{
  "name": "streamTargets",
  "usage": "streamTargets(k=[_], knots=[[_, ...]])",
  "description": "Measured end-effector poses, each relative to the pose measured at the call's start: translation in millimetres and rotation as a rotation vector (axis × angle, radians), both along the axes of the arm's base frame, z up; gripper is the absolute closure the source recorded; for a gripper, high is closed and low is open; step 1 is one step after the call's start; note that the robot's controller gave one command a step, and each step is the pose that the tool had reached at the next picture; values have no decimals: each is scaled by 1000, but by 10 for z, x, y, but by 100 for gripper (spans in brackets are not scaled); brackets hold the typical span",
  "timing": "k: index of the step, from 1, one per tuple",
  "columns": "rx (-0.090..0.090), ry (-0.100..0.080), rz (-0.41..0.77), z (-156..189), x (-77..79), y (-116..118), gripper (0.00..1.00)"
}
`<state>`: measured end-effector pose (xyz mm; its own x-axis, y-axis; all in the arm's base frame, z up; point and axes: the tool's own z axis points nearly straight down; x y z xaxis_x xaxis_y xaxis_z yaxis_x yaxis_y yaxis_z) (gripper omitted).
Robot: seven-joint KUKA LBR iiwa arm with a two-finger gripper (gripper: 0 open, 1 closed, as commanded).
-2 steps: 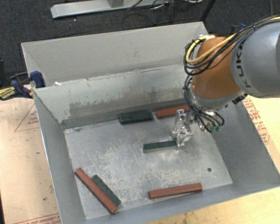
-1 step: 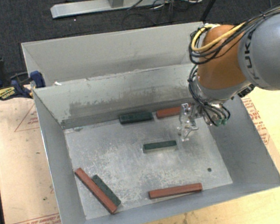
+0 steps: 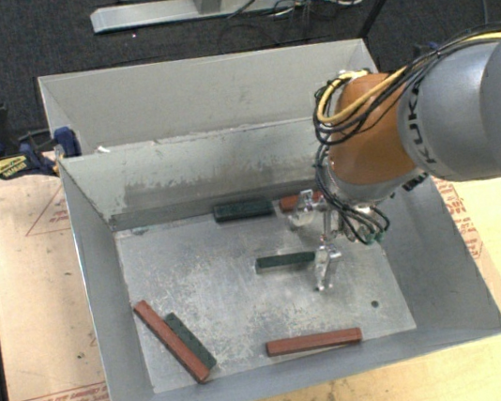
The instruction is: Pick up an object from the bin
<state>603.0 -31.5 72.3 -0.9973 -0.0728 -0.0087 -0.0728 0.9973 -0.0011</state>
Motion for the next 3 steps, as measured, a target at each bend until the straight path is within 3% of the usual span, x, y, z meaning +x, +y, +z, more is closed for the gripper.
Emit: streamTargets(k=[1, 2, 3], knots=[[0, -14, 2, 63, 43, 11, 100], [0, -14, 2, 64, 43, 11, 100], [0, -4, 3, 1890, 99, 32, 100]])
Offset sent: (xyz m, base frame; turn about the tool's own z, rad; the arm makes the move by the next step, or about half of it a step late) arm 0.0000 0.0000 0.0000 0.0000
